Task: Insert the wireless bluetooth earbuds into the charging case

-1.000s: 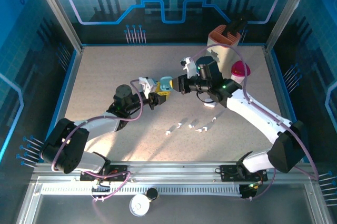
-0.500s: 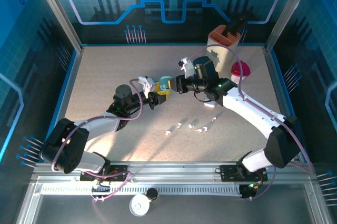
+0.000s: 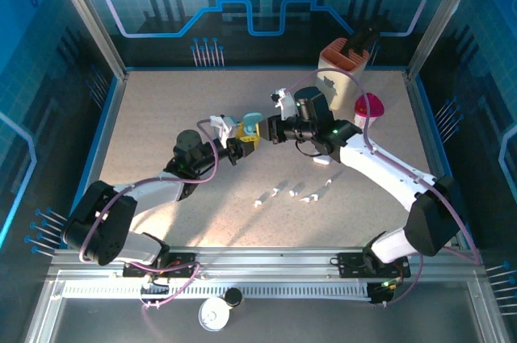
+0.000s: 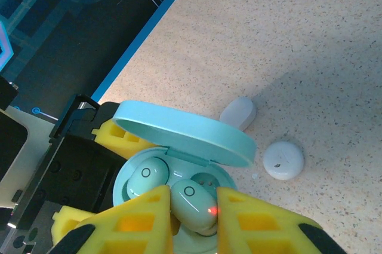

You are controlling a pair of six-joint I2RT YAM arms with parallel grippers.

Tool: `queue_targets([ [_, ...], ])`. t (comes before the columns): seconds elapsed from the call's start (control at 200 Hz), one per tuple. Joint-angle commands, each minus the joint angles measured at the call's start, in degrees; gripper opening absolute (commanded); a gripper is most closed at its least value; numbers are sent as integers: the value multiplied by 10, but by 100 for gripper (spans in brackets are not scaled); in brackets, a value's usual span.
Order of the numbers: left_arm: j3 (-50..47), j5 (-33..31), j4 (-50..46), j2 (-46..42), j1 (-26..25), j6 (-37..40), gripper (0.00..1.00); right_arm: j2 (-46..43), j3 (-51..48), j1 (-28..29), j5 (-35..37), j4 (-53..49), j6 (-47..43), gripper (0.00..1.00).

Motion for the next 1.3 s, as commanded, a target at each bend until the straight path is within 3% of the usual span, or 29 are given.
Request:
queue_targets([
  [0.0,14,-9,44,8,-3,-8,36,10,-2,9,-13,6,10,20],
  [0.115,13,-8,48,8,-3,-10,36,10,-9,9,-3,7,17,22],
  [0.345,9,-2,56,1,-3,-13,36,-3,-3,6,20,4,32,45],
  [0.535,1,0,61,0,-3,-5,37,-42,2,1,35,3,12,54],
  [0.775,-13,22,58,6,0,53,37,-34,36,-11,18,9,8,59],
  [0.975,-10,40,49,2,0,90,39,33,124,-12,48,-90,8,59],
  [1.151,-6,36,60,0,0,72,38,59,148,-12,44,-139,-3,60],
  [1.296,-4,20,87,2,0,26,37,28,119,-11,36,-142,-5,62],
])
